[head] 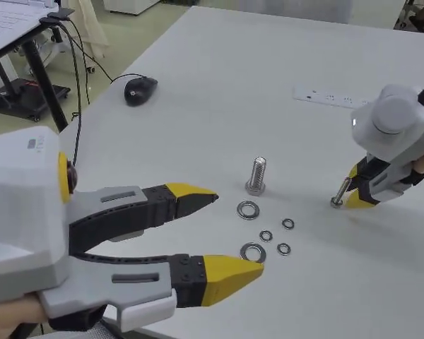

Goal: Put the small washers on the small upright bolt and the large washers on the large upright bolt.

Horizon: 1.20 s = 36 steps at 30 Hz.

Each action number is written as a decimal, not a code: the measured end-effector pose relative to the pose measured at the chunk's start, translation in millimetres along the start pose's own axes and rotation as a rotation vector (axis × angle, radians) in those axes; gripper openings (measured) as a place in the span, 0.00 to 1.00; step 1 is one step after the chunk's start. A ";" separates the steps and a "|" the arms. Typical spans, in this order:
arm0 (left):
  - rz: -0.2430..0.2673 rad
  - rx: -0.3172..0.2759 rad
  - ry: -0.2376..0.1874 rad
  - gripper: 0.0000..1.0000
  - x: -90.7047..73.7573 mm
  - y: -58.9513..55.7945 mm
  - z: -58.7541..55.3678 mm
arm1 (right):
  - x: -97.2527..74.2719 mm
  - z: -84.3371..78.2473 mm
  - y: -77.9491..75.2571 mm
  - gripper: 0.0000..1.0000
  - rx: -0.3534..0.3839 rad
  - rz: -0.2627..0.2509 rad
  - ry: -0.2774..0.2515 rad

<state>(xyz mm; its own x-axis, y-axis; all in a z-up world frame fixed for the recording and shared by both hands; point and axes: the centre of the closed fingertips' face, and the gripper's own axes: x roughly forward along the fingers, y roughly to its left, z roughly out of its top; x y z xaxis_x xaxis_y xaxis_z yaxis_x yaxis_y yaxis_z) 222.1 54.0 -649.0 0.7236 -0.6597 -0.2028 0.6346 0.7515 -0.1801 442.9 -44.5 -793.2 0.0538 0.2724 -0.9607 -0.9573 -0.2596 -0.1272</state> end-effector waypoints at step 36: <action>0.028 0.030 -0.046 0.50 -20.5 -22.9 8.6 | 28.2 73.8 96.3 0.18 -0.112 0.131 -0.080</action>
<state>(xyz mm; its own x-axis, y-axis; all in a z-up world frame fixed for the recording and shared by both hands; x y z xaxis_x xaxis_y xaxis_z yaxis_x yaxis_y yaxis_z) 195.2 50.3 -632.4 0.7526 -0.6381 -0.1625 0.6212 0.7699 -0.1462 331.3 6.5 -814.3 -0.0965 0.3012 -0.9487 -0.9167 -0.3983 -0.0333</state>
